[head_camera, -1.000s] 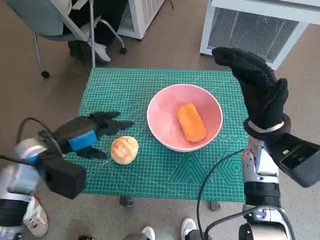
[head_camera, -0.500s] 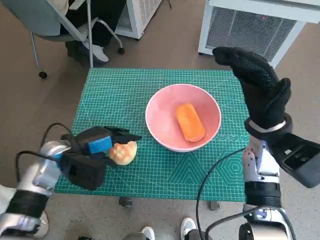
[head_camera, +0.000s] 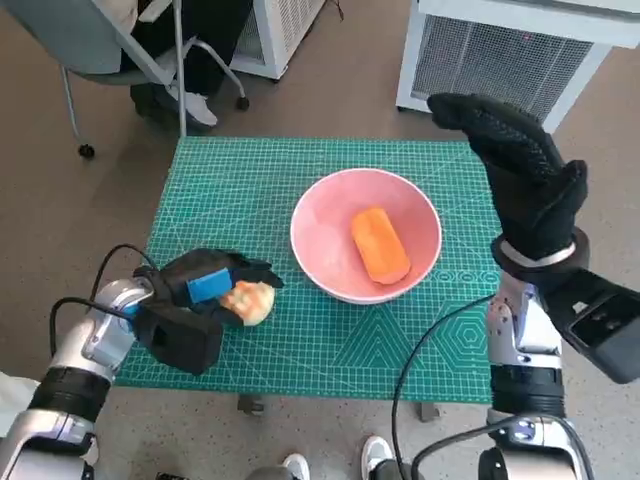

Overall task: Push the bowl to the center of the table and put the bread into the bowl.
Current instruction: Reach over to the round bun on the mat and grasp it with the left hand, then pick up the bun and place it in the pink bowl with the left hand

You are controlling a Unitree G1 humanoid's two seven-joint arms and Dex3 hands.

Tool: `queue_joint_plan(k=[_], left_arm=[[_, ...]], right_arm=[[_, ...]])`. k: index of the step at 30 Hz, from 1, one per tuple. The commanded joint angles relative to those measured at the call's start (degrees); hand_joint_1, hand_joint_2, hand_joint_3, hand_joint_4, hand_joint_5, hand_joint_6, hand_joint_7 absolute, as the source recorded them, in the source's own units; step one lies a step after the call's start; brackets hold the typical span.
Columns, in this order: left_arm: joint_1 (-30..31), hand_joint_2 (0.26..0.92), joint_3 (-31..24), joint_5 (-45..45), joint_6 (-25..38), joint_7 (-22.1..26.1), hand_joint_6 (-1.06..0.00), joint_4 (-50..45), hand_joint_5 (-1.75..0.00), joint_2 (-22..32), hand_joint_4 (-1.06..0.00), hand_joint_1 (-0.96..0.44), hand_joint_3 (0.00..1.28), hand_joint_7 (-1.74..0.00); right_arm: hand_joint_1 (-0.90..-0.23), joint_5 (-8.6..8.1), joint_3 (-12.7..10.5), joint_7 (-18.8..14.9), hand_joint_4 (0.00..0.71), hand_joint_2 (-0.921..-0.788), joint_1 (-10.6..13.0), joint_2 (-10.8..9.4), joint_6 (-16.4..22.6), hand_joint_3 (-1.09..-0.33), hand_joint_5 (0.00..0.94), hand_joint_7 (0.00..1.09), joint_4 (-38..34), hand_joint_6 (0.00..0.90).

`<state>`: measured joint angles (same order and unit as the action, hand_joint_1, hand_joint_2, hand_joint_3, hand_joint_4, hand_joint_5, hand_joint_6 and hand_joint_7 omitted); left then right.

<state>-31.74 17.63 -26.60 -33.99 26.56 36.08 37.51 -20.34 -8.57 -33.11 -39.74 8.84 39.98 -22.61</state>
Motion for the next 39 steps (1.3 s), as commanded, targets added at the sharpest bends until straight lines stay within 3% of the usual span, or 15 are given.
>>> queue_joint_plan(k=[1,8,20,29,34,38,39], left_arm=[[-1.1,0.92,-1.0,0.6,0.3,2.1,-0.64,-2.4,-1.36,2.8,-0.6,0.0,0.11,-1.04],[-3.2,0.92,-6.7,7.0,3.9,6.3,-0.67,-12.3,-1.36,5.2,-0.6,0.0,0.09,-1.02],[-10.7,0.921,-11.3,12.5,5.7,4.0,-0.61,-20.1,-1.24,1.2,-0.58,0.0,0.12,-1.23],[-19.3,0.92,-8.0,8.5,-0.6,-0.8,-0.6,-12.9,-1.22,-4.5,-0.57,0.0,0.13,-1.26],[-23.2,0.92,-5.0,7.6,-1.1,0.4,-0.58,-7.0,-1.23,-7.6,-0.58,0.0,0.13,-1.26],[-24.9,0.921,-2.8,7.1,1.2,2.5,-0.49,-3.8,-1.32,-9.4,-0.47,0.0,0.22,-1.37],[-25.2,0.921,-2.3,6.8,1.9,2.9,-0.49,-3.3,-1.2,-9.7,-0.43,-0.07,0.23,-1.39]], right_arm=[[-0.581,0.92,-0.1,1.0,-0.001,-0.921,1.4,0.5,-0.3,-0.831,0.399,0.62,0.2,-0.001],[-0.578,1.19,-0.1,1.6,-0.001,-0.921,1.4,0.5,-0.2,-0.834,0.399,0.62,0.1,-0.001],[-0.575,1.22,0.1,1.8,-0.001,-0.921,0.8,0.4,0.0,-0.83,0.398,0.62,-1.0,-0.001],[-0.569,0.77,0.2,1.1,-0.001,-0.921,0.0,0.1,0.5,-0.818,0.402,0.62,-2.6,-0.001],[-0.563,0.13,0.4,0.4,-0.001,-0.921,0.0,-0.1,0.7,-0.812,0.406,0.62,-3.0,-0.001],[-0.563,-0.28,0.3,0.0,-0.001,-0.921,0.1,-0.1,0.6,-0.807,0.409,0.62,-2.9,-0.001],[-0.564,-0.33,0.3,0.0,-0.001,-0.921,0.2,-0.1,0.5,-0.807,0.409,0.62,-2.8,-0.001]])
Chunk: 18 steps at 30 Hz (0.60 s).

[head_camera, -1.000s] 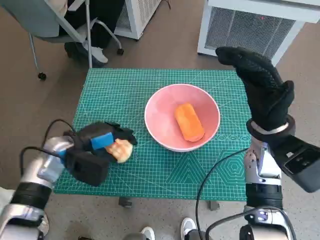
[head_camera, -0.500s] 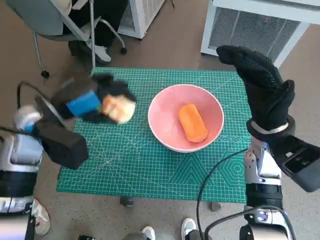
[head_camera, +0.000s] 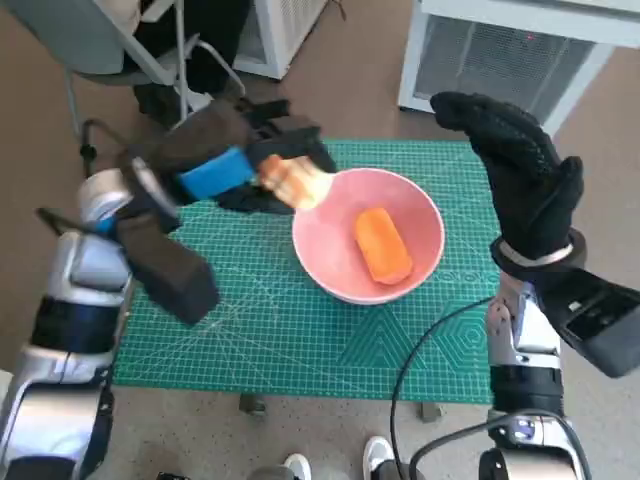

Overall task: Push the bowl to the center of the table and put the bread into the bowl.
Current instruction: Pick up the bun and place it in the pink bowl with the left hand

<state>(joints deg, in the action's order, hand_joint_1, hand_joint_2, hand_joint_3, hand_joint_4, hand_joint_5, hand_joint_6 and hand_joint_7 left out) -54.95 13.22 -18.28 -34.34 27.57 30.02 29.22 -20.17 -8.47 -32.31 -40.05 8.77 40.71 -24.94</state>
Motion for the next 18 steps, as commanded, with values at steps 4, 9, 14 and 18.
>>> queue_joint_plan(k=[4,9,14,18], left_arm=[[-2.7,0.876,4.5,-4.3,6.0,3.0,-0.44,4.6,-0.36,-2.8,-0.45,-0.12,0.14,-0.77],[-2.4,0.88,6.7,-6.7,9.1,3.3,-0.4,6.7,-0.05,-4.2,-0.37,-0.17,0.03,-0.3],[-2.2,0.884,7.7,-7.9,9.3,2.9,-0.37,8.2,-0.01,-4.6,-0.31,-0.21,0.01,-0.21],[-2.0,0.888,8.2,-8.5,8.3,2.2,-0.36,9.1,0.0,-4.5,-0.29,-0.25,0.01,-0.18]], right_arm=[[-0.564,-0.47,0.2,-0.6,-0.001,-0.921,0.9,0.0,-0.6,-0.809,0.412,0.62,0.7,-0.001],[-0.569,0.03,0.1,0.2,-0.001,-0.921,1.4,0.3,-0.9,-0.817,0.409,0.63,2.2,-0.001],[-0.565,0.49,0.0,0.8,-0.001,-0.921,1.7,0.4,-1.2,-0.825,0.405,0.62,3.0,-0.001],[-0.56,1.06,-0.2,1.4,-0.001,-0.921,1.6,0.6,-1.1,-0.828,0.401,0.62,3.0,-0.001]])
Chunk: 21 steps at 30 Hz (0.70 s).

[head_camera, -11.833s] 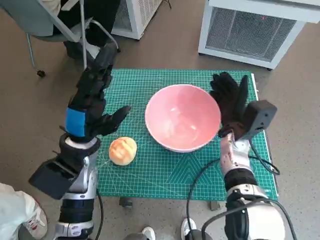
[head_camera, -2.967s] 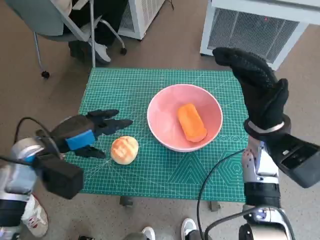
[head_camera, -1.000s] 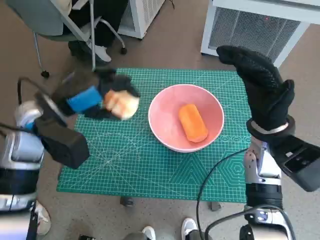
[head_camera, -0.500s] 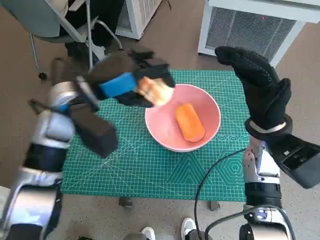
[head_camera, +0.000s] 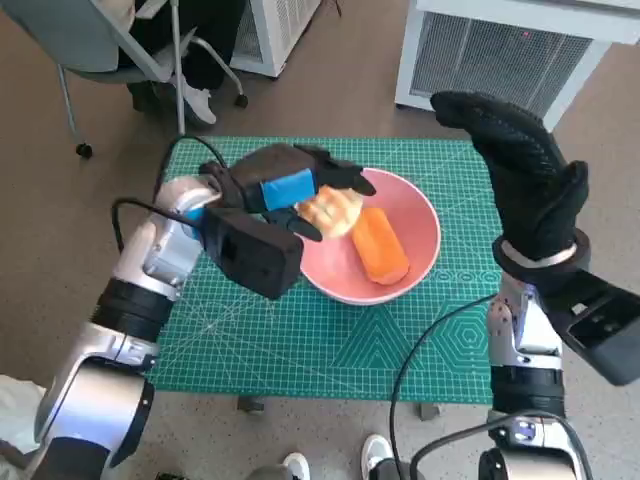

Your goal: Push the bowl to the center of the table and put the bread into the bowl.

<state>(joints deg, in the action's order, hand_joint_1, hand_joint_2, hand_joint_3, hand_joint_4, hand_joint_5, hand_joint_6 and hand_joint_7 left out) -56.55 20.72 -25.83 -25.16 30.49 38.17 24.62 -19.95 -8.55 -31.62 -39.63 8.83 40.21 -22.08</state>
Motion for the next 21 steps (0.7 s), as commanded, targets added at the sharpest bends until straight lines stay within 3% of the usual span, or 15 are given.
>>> queue_joint_plan(k=[1,9,21], left_arm=[[-0.2,0.889,0.5,-0.8,-1.1,-0.7,-0.36,1.0,0.0,0.2,-0.29,-0.25,0.01,-0.18],[1.2,0.892,-3.8,5.7,-2.8,0.1,-0.36,-1.8,0.0,0.2,-0.27,-0.29,0.01,-0.16],[4.5,0.903,-14.2,19.3,-10.5,-7.1,-0.36,-5.5,0.0,-4.6,-0.26,-0.3,0.01,-0.14]], right_arm=[[-0.559,1.06,-0.1,0.9,-0.001,-0.921,1.2,0.6,-0.5,-0.828,0.401,0.62,0.2,-0.001],[-0.548,1.75,-0.2,2.0,-0.001,-0.921,0.4,1.2,-0.5,-0.83,0.4,0.62,0.6,-0.001],[-0.547,2.78,-0.5,3.5,-0.001,-0.921,-1.3,2.1,0.0,-0.802,0.416,0.62,0.9,-0.001]])
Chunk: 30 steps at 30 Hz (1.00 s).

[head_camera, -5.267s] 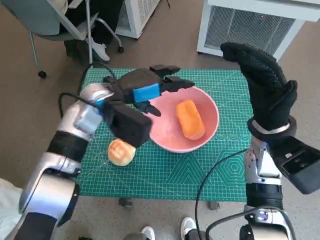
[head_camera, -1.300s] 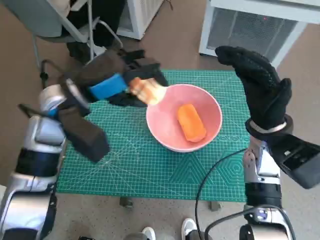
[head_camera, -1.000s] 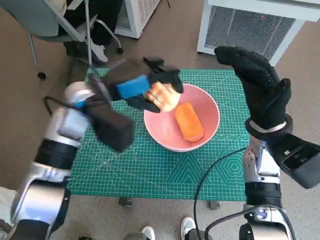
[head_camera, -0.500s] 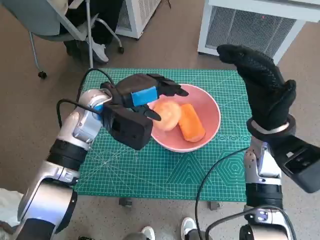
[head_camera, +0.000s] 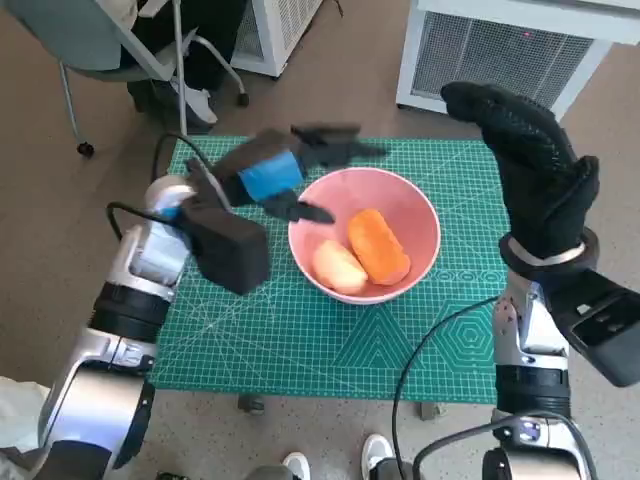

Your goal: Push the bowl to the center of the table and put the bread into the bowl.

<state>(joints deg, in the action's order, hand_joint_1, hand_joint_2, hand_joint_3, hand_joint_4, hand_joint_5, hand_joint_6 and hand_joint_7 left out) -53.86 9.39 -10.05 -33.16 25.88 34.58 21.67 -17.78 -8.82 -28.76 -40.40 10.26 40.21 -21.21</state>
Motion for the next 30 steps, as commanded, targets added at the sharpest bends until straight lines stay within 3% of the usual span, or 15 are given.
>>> queue_joint_plan(k=[1,5,16,25,30], left_arm=[[2.2,0.905,-3.8,4.6,-3.1,-3.3,-0.36,-2.5,0.0,-2.3,-0.26,-0.3,0.01,-0.14],[3.6,0.918,-6.4,8.5,-4.2,-5.0,-0.36,-4.8,0.0,-4.4,-0.27,-0.32,0.03,-0.14],[9.6,0.921,-10.5,17.8,-4.3,-7.0,-0.33,-12.6,0.0,-10.4,-0.28,-0.42,0.18,-0.15],[12.2,0.921,-11.4,19.0,-2.2,-8.7,-0.33,-16.0,0.0,-12.7,-0.28,-0.44,0.21,-0.15],[13.2,0.921,-11.4,19.3,-1.0,-8.6,-0.35,-17.7,0.0,-13.4,-0.28,-0.45,0.21,-0.15]], right_arm=[[-0.548,0.61,-0.3,0.8,-0.001,-0.921,-1.0,0.7,0.1,-0.8,0.417,0.62,-0.3,-0.001],[-0.553,0.62,-0.6,1.4,0.006,-0.921,-2.3,0.8,0.1,-0.777,0.422,0.64,-1.3,-0.001],[-0.562,-0.08,-0.3,3.0,0.14,-0.921,-5.3,-0.1,-1.1,-0.735,0.235,0.67,-1.3,-0.001],[-0.563,-0.41,0.0,2.7,0.163,-0.921,-7.1,-1.0,-0.4,-0.731,0.203,0.68,-2.5,-0.001],[-0.563,0.26,0.3,2.9,0.168,-0.921,-7.3,-1.4,0.5,-0.732,0.196,0.67,-3.0,-0.001]])
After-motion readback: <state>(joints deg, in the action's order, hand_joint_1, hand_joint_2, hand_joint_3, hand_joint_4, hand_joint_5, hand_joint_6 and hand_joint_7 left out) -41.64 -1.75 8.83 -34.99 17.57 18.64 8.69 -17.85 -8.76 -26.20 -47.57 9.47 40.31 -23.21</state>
